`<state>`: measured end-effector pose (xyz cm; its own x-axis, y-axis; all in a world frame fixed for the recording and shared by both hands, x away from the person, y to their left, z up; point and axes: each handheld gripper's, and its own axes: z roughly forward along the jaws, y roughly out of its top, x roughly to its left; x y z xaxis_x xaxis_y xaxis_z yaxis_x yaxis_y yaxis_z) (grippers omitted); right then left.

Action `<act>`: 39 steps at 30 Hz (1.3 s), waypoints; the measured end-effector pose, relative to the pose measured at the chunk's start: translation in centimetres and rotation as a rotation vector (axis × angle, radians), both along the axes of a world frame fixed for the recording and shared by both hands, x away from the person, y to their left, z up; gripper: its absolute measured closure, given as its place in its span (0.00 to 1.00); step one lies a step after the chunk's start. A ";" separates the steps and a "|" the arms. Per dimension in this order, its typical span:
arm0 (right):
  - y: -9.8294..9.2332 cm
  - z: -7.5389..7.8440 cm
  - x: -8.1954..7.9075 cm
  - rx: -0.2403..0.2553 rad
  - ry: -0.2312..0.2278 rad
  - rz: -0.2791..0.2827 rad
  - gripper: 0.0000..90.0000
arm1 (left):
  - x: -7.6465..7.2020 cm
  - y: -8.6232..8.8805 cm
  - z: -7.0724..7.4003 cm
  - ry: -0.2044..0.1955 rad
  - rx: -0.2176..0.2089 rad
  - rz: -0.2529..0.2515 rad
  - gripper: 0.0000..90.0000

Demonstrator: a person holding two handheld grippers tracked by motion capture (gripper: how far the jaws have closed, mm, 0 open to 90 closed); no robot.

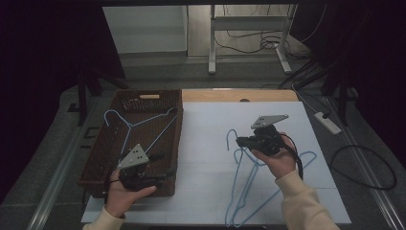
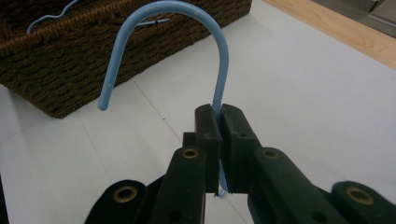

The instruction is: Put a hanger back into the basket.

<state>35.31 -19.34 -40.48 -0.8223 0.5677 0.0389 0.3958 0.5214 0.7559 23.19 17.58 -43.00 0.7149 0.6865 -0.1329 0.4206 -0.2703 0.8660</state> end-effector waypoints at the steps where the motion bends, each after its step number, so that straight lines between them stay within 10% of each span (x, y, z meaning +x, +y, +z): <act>1: 0.0 0.1 0.0 0.000 -0.004 0.000 0.96 | 0.0 -0.2 0.1 0.001 0.001 -0.002 0.35; 39: 3.2 1.4 -1.3 0.045 -0.112 -0.011 0.96 | 3.1 -11.1 -1.2 0.173 0.049 -0.131 0.35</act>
